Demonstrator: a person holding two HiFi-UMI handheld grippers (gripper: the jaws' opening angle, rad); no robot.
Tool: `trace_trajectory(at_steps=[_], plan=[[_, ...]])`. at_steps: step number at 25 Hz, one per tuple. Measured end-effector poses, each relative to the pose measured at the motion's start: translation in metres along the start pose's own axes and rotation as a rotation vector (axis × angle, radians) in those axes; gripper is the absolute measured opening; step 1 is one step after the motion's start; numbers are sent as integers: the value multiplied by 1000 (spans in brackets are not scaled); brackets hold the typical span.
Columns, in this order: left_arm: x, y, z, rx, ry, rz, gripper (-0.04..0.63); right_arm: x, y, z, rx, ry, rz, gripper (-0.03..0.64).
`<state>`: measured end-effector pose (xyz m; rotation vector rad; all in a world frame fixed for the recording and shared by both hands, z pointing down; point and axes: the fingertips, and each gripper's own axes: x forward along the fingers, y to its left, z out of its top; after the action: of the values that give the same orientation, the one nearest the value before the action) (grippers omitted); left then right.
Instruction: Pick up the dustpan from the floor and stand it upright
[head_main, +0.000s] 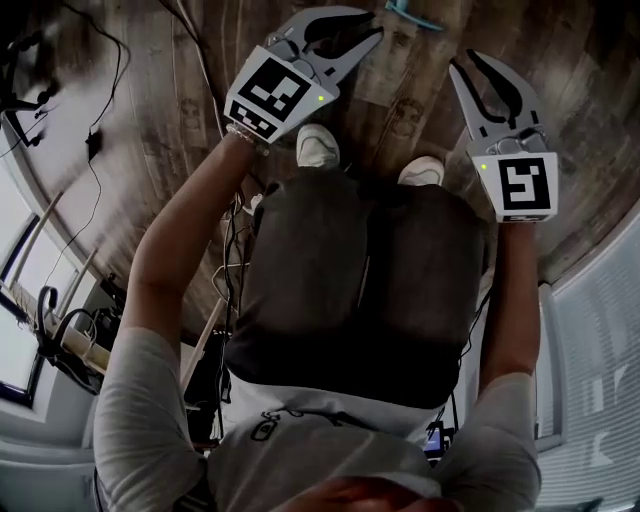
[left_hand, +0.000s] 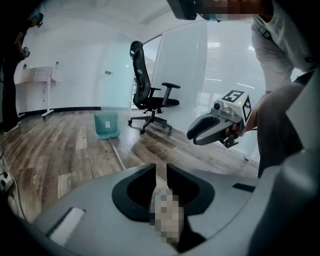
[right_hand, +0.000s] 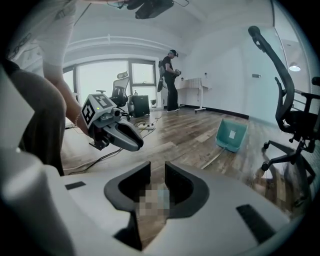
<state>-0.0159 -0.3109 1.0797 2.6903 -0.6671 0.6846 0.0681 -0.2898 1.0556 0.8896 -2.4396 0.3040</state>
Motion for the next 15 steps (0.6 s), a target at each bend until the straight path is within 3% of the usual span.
trace_trajectory(at_steps=[7, 15], plan=[[61, 2, -60, 62, 43, -69, 52, 43, -15, -57, -34, 11, 27, 80], [115, 30, -122, 55, 74, -58, 103, 93, -30, -126, -76, 50, 70, 80]])
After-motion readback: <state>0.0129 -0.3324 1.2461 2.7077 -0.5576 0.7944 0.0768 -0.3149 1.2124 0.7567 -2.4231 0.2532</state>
